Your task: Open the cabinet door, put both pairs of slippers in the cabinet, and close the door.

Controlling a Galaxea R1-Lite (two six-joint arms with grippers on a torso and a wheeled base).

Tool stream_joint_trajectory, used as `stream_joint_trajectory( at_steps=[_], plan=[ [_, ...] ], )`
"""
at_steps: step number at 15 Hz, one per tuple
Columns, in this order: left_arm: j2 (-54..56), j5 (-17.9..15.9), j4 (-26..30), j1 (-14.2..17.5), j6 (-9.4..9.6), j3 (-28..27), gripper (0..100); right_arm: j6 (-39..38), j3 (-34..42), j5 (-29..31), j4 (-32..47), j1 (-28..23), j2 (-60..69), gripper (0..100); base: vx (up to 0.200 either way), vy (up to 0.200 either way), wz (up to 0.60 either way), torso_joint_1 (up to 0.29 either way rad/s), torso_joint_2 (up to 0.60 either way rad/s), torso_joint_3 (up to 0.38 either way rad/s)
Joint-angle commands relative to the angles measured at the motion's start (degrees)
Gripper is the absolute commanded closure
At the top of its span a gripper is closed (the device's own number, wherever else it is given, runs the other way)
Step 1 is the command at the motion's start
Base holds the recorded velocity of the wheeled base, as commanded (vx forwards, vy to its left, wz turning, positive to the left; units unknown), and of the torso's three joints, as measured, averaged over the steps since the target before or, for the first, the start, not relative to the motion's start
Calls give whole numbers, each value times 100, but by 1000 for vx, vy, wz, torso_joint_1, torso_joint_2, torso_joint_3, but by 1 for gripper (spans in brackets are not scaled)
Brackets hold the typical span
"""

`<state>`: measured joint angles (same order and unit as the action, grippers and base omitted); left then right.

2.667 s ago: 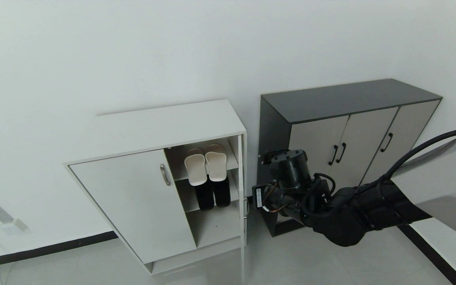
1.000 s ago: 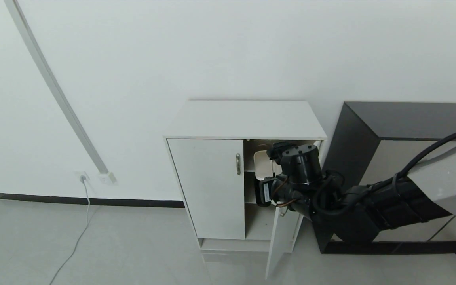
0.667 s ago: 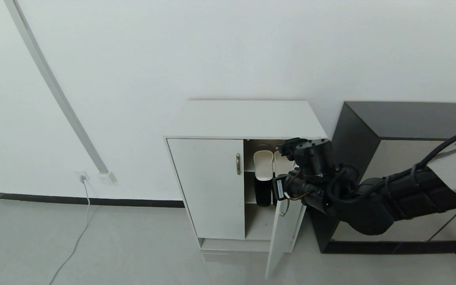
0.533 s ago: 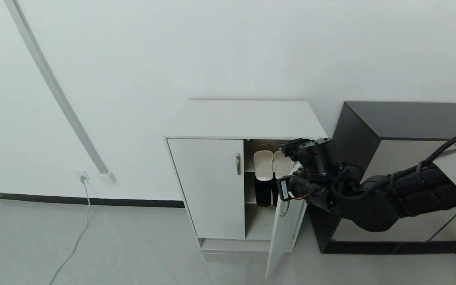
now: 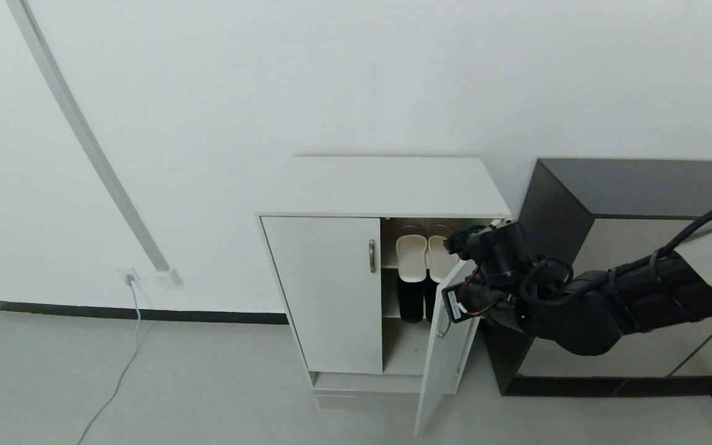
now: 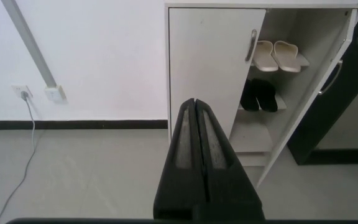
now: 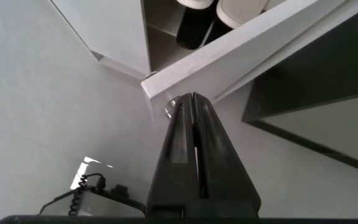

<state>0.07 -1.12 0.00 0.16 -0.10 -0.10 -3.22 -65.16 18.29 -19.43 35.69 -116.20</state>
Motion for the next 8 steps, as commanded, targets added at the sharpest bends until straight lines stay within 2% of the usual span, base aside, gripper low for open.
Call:
stream_joint_trajectory(
  at_steps=[1,6,8],
  plan=[
    [-7,-2,0,2,1,1,100,5,-120,0,-122,-10,-412,100,0,0,0,0,0,0],
    [-7,-2,0,2,1,1,100,-47,-296,0,-1678,-10,-1177,100,0,0,0,0,0,0],
    [-7,-2,0,2,1,1,100,-56,-252,-36,-1801,-10,-1142,100,0,0,0,0,0,0]
  ],
)
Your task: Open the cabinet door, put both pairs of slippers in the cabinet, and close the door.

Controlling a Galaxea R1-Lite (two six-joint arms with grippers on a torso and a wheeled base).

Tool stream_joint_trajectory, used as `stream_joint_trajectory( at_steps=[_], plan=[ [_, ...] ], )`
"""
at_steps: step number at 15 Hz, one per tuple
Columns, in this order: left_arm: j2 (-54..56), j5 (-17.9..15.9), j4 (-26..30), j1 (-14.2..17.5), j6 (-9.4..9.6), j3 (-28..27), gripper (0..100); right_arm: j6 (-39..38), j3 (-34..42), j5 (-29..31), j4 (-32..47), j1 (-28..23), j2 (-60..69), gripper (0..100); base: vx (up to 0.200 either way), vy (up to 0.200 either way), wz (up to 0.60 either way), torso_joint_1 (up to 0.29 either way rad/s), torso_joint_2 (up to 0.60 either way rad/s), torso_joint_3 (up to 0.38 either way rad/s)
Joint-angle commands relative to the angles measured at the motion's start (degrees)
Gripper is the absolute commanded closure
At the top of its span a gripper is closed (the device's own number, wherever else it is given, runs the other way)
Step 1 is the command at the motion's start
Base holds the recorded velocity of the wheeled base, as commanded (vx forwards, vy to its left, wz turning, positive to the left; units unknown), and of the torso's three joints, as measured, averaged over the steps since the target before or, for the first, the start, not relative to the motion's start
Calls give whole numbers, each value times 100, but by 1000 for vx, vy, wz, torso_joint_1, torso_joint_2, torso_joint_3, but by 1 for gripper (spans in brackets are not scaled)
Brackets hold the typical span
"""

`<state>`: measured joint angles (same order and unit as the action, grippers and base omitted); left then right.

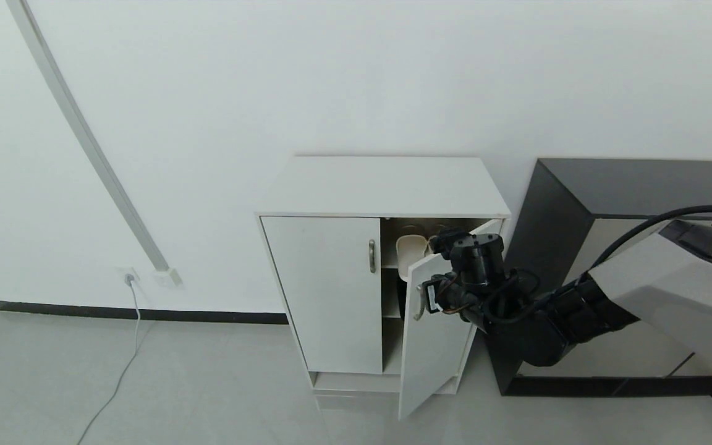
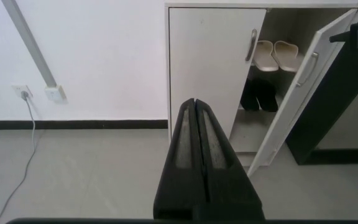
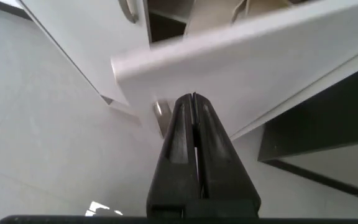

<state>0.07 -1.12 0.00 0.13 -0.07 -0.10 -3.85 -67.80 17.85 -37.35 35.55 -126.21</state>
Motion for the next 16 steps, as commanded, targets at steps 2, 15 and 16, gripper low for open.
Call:
stream_joint_trajectory(
  at_steps=[2,15,16],
  plan=[
    [-7,-2,0,4,-1,1,100,-230,57,-220,-62,5,-44,100,0,0,0,0,0,0],
    [-7,-2,0,4,16,1,100,-344,1718,-3033,-2136,-470,123,100,138,0,0,2,0,3],
    [-7,-2,0,4,16,1,100,-344,1885,-3050,-2136,-540,263,100,0,0,0,0,0,0]
  ],
)
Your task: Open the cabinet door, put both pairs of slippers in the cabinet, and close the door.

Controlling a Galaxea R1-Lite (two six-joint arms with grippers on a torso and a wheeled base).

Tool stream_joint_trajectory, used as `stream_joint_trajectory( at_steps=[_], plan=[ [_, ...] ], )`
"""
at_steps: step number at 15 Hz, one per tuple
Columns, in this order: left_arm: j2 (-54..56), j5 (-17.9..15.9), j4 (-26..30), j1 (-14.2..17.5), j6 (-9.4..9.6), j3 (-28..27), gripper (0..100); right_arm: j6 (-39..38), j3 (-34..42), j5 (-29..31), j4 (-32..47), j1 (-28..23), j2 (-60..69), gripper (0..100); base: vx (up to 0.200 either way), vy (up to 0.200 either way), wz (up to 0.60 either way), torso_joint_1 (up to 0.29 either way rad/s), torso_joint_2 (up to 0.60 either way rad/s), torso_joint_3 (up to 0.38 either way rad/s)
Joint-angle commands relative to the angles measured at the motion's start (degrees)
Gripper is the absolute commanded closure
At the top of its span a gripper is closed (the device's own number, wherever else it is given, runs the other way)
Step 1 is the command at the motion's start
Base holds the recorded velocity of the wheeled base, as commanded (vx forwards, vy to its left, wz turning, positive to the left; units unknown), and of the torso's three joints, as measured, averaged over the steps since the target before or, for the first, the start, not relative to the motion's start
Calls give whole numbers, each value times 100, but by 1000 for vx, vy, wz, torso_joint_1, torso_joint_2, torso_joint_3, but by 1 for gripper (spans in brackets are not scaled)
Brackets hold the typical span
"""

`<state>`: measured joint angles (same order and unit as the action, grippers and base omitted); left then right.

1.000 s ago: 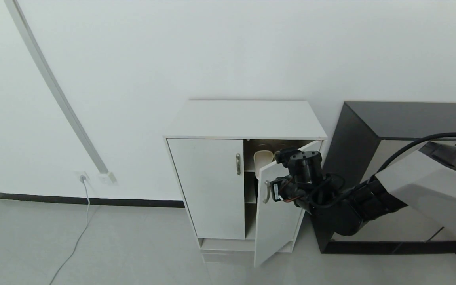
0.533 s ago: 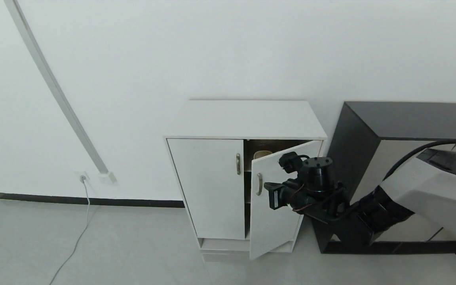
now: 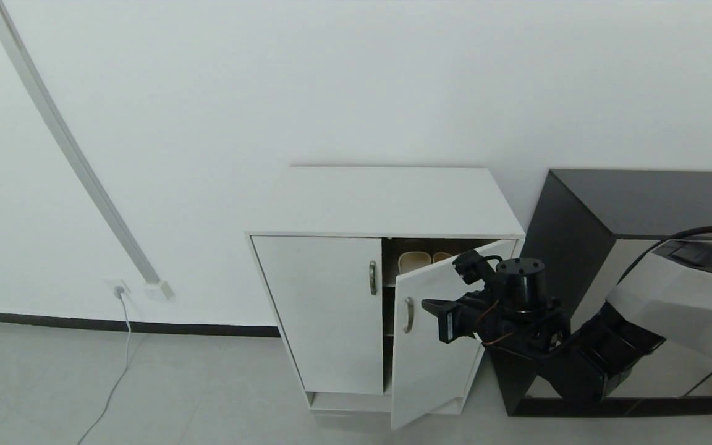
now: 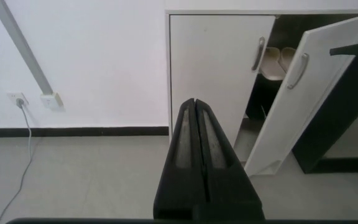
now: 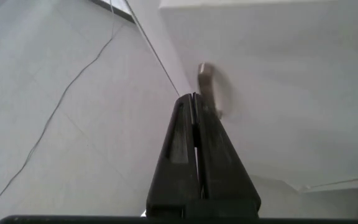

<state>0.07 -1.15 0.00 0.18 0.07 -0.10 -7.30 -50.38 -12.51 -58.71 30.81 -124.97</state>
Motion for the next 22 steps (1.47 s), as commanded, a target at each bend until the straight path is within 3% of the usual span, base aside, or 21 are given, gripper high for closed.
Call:
stream_joint_trajectory(
  at_steps=[1,8,16,22],
  plan=[
    [-7,0,0,-1,1,1,100,1,345,-68,-9,-136,306,100,0,0,0,0,0,0],
    [-7,0,0,-1,1,1,100,-8,450,-226,-26,-189,359,100,0,0,0,0,0,0],
    [-7,0,0,-1,1,1,100,-43,-305,-147,17,-198,-292,100,0,0,0,0,0,0],
    [-7,0,0,-1,1,1,100,-43,-692,328,70,-198,-529,100,0,0,0,0,0,0]
  ],
)
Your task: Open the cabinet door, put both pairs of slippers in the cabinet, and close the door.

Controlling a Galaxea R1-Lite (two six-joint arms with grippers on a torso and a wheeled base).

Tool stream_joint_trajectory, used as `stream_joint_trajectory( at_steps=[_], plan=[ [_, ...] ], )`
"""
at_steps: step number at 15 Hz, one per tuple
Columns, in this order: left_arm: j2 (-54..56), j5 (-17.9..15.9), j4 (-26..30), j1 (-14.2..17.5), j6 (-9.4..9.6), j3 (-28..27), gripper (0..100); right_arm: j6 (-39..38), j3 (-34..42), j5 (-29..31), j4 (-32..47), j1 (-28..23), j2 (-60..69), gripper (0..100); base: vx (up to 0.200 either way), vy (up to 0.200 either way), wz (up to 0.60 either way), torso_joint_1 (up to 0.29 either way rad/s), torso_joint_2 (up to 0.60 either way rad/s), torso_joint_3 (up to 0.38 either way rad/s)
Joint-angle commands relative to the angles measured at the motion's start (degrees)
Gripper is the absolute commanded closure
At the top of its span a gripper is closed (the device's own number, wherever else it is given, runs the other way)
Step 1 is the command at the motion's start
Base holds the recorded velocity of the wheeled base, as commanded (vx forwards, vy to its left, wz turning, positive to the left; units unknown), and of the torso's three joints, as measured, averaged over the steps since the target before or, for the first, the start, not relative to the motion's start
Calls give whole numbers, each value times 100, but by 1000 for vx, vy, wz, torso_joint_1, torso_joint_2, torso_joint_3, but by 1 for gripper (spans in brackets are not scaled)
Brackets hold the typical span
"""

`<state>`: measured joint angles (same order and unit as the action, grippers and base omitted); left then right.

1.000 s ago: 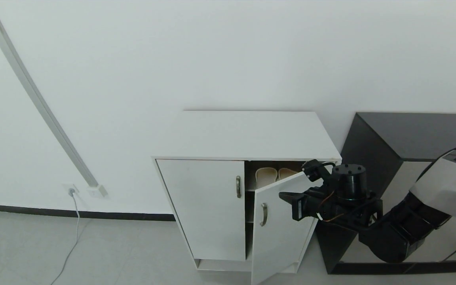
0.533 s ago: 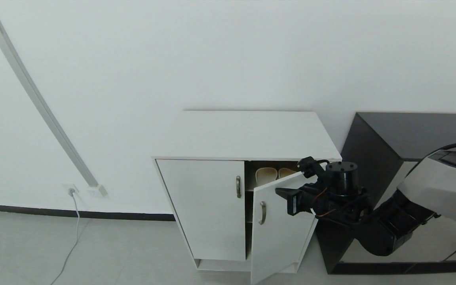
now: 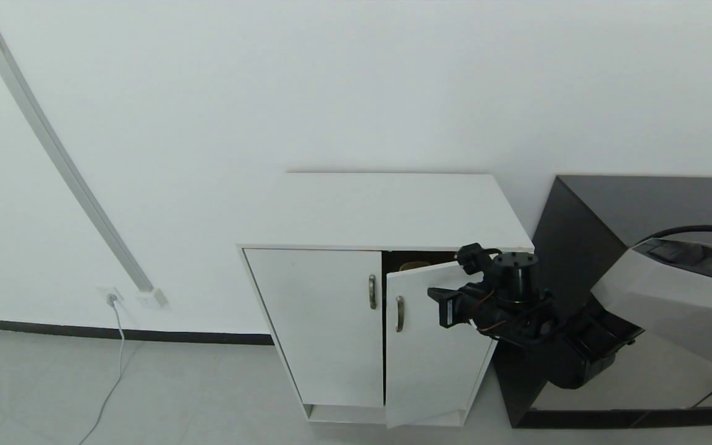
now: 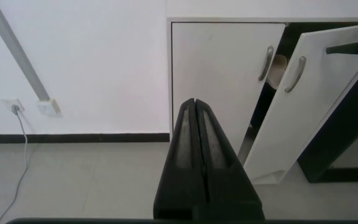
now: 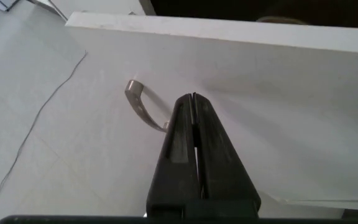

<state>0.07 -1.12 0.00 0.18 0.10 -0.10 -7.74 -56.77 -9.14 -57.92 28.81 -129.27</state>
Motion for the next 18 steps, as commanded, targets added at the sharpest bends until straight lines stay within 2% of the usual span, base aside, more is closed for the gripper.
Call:
stream_joint_trajectory(
  at_steps=[1,9,13,18],
  plan=[
    [-7,-2,0,-1,-1,1,100,1,-141,106,96,2,-116,100,0,0,0,0,0,0],
    [-7,-2,0,-1,-1,1,100,-8,-686,791,641,29,-283,100,0,0,0,0,0,0],
    [-7,-2,0,-1,-1,1,100,-8,-748,826,650,29,-301,100,0,0,0,0,0,0],
    [-7,-2,0,-1,-1,1,100,-8,-1003,1231,659,46,-494,100,0,0,0,0,0,0]
  ],
)
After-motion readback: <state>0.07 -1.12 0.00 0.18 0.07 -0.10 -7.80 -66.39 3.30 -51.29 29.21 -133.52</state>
